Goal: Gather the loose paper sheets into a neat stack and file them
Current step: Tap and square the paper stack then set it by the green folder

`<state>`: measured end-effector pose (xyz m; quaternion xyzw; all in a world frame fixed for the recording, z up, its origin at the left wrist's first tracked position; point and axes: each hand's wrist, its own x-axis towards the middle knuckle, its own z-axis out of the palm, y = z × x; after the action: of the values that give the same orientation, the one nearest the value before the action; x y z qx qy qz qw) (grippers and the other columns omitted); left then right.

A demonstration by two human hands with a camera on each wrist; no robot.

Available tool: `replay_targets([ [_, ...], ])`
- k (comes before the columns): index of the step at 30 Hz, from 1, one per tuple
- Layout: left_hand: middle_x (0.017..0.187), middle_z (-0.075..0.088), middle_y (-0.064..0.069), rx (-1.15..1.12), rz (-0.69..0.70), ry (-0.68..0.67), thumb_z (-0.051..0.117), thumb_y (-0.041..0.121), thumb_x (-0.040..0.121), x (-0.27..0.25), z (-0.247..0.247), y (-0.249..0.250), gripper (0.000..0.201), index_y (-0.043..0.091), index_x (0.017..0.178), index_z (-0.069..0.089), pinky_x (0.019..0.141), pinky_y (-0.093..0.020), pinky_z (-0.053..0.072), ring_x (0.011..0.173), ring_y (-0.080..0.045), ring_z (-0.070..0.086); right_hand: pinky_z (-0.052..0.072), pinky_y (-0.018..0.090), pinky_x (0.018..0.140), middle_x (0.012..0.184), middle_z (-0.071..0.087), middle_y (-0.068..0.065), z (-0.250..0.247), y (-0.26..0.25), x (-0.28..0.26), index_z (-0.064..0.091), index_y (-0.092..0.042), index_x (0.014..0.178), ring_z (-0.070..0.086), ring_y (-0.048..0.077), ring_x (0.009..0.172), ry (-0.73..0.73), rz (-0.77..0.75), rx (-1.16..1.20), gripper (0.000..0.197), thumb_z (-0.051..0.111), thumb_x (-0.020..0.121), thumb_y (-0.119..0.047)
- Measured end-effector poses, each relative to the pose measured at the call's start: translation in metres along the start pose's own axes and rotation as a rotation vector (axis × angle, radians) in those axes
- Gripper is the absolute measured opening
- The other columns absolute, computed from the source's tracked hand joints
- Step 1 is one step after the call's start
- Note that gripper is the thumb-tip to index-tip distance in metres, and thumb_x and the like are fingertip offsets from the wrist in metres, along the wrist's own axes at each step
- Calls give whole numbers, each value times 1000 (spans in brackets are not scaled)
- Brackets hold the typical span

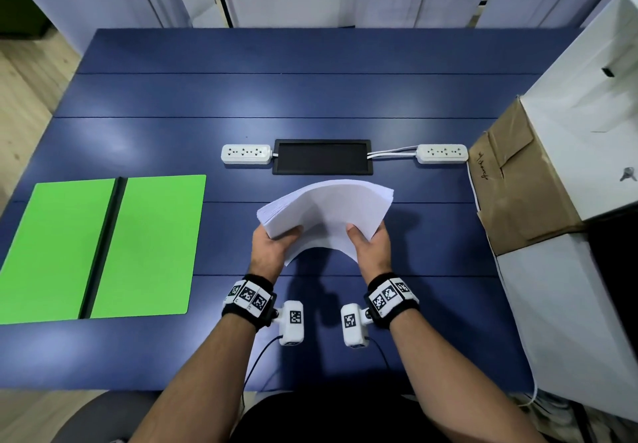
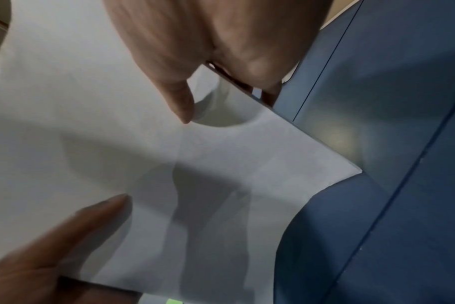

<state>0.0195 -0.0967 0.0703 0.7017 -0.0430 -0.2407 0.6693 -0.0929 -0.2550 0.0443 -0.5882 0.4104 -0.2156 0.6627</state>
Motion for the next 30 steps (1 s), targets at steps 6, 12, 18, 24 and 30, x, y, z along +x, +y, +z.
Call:
replay_targets([
  [6, 82, 79, 10, 39, -80, -24, 76, -1, 87, -3, 0, 3, 21, 18, 95, 73, 75, -28, 59, 76, -6, 72, 51, 17, 81, 100, 72, -12, -1, -7, 1, 65, -19, 113, 69, -2, 89, -35, -20, -64, 31, 65, 90, 0],
  [12, 91, 81, -2, 4, -156, -89, 80, -2, 80, -13, -28, 16, 20, 7, 98, 75, 79, -34, 58, 82, -18, 76, 57, 25, 82, 102, 77, -2, -24, -31, -8, 69, -19, 108, 72, 12, 93, -279, -6, -22, 31, 71, 85, 2],
  [18, 81, 80, 5, -33, -231, -51, 73, -11, 82, -25, -33, 3, 20, 7, 90, 70, 75, -22, 58, 78, -12, 76, 56, 36, 96, 112, 75, 3, -26, -4, -24, 68, -12, 117, 71, 20, 108, -397, 158, -66, 33, 75, 85, -5],
  [24, 103, 80, -11, -122, -323, -50, 72, -10, 84, -23, -49, -22, 20, 1, 100, 75, 88, -35, 60, 93, -23, 77, 55, 28, 90, 104, 76, -10, -11, 15, -38, 69, -26, 104, 72, 7, 99, -383, 146, -180, 31, 77, 83, -5],
  [30, 93, 75, -11, 25, -241, 25, 69, 25, 97, 7, -110, -52, 19, 7, 100, 73, 78, -34, 59, 83, -25, 69, 56, 23, 78, 97, 78, -11, -15, 22, -38, 71, -23, 101, 74, 6, 91, -352, 170, -174, 30, 80, 80, -4],
])
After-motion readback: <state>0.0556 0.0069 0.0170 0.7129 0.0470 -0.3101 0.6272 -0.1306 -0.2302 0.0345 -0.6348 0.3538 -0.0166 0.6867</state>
